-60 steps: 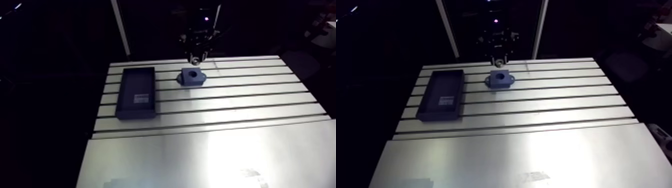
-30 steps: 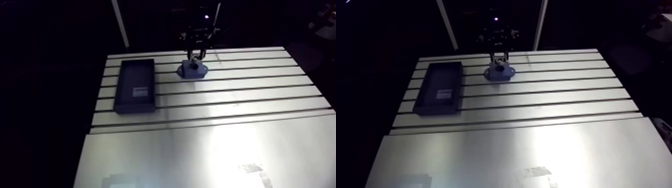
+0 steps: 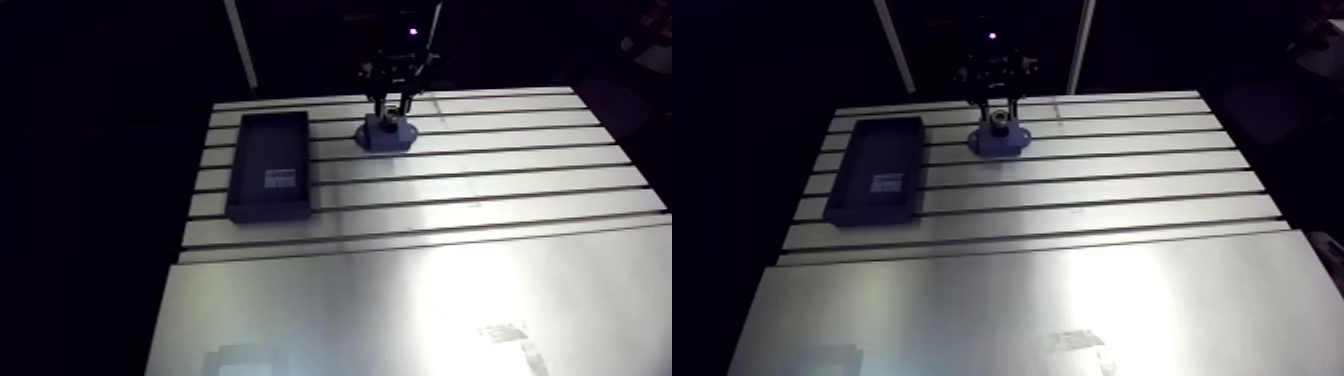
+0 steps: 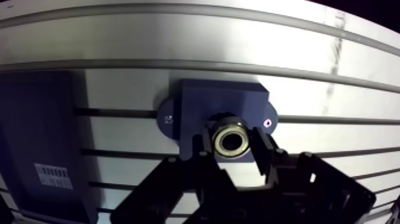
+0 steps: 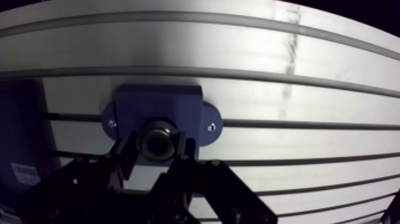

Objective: Pick up the bearing and press it into the housing until flush.

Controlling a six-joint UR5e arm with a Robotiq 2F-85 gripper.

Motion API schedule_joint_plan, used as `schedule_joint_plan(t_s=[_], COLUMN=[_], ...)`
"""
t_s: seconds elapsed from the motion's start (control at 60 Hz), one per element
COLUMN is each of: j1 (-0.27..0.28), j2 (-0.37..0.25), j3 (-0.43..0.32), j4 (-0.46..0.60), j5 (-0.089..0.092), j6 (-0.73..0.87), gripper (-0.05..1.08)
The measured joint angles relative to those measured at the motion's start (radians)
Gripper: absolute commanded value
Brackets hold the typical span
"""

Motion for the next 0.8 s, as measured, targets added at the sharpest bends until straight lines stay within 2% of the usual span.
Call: schedule_joint_plan(t_s=[0.8], j1=[0.003], j2=[0.016], j3=[0.005], j4=[-0.008], j5=[-0.001], j6=[0.000], gripper=[0.69])
